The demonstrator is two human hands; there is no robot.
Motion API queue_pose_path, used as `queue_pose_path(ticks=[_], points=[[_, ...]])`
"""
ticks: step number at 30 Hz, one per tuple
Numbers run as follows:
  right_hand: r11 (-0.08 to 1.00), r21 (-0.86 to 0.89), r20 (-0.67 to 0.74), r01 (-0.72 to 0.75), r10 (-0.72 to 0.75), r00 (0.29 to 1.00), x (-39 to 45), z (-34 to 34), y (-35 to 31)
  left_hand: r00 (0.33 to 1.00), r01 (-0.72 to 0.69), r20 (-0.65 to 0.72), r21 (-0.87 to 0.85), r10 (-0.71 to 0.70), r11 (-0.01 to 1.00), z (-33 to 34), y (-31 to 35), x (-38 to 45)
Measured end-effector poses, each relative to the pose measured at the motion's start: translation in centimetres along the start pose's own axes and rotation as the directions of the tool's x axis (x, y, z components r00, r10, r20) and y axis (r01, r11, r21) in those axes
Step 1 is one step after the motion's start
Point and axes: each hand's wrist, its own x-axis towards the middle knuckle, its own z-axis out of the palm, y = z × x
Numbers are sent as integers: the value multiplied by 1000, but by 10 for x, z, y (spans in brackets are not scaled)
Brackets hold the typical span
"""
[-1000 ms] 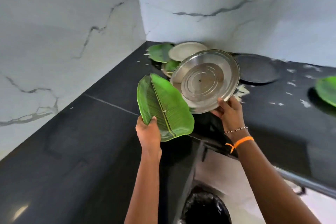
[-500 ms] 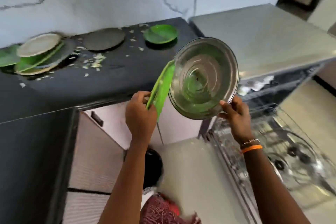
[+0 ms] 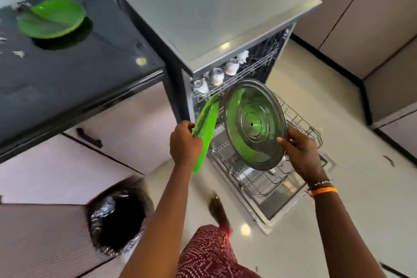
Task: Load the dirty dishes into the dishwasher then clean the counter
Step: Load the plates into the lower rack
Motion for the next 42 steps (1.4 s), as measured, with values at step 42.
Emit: queue_pose_path(ticks=[42], points=[[865, -385, 396, 322, -160, 904, 144, -30, 329, 768, 464, -347, -280, -539, 841, 329, -11, -49]])
